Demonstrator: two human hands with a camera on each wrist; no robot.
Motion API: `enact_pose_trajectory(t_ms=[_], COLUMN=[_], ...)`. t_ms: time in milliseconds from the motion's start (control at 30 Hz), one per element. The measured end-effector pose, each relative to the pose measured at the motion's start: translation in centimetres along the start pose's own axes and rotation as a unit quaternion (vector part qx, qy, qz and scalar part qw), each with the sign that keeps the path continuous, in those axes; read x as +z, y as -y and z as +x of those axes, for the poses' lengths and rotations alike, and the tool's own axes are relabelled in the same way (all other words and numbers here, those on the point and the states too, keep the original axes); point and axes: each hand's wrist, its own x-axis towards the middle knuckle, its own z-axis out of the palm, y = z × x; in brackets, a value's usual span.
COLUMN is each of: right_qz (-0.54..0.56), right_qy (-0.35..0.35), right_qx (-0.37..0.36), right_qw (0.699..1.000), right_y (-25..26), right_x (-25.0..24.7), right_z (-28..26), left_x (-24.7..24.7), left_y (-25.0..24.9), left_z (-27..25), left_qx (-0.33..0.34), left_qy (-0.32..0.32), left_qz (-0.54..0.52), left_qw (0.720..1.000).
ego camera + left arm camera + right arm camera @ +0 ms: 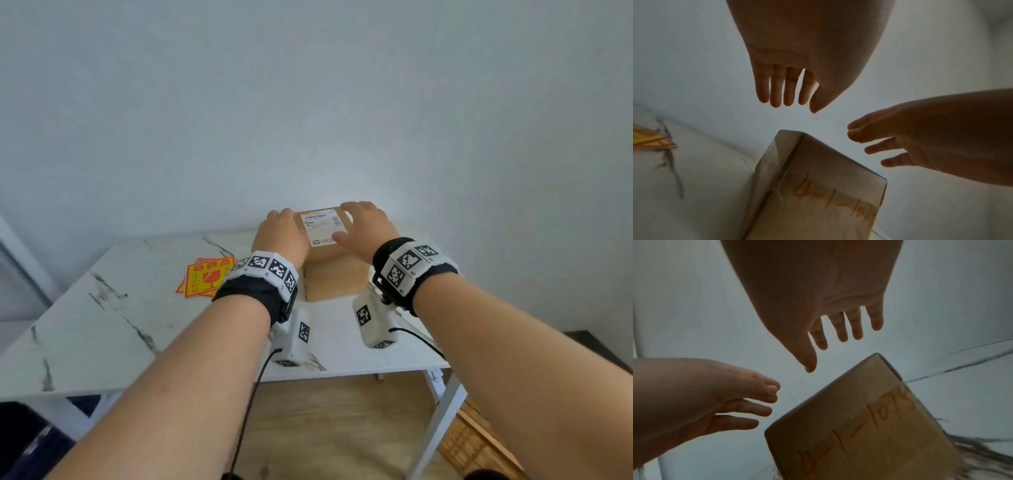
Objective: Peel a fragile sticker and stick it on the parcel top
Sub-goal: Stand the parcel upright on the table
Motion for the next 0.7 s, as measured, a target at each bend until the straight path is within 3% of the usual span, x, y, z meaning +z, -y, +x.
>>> enact_pose_trajectory(t_ms=[167, 333, 700], right_qz=[-0.006, 0.043, 0.104], right_qy=[0.065, 0.089, 0.001], right_qx=[0.08, 0.087, 0.106], right_qw=[0.995, 0.991, 0.989], right_y=[-0.4, -0.6, 0.0], right_x=[0.9, 1.7, 1.8], right_z=[-1.0, -1.6, -4.1], left_x=[0.8, 1.8, 0.9], left_y=[0.4, 0.9, 1.2], left_z=[-1.0, -0.5, -3.9], left_qx=[-0.044, -0.036, -0.008], left_qy=[0.09, 0.14, 0.053], left_qz=[0.041, 0.036, -0.069], left_qw=[0.994, 0.989, 0.996])
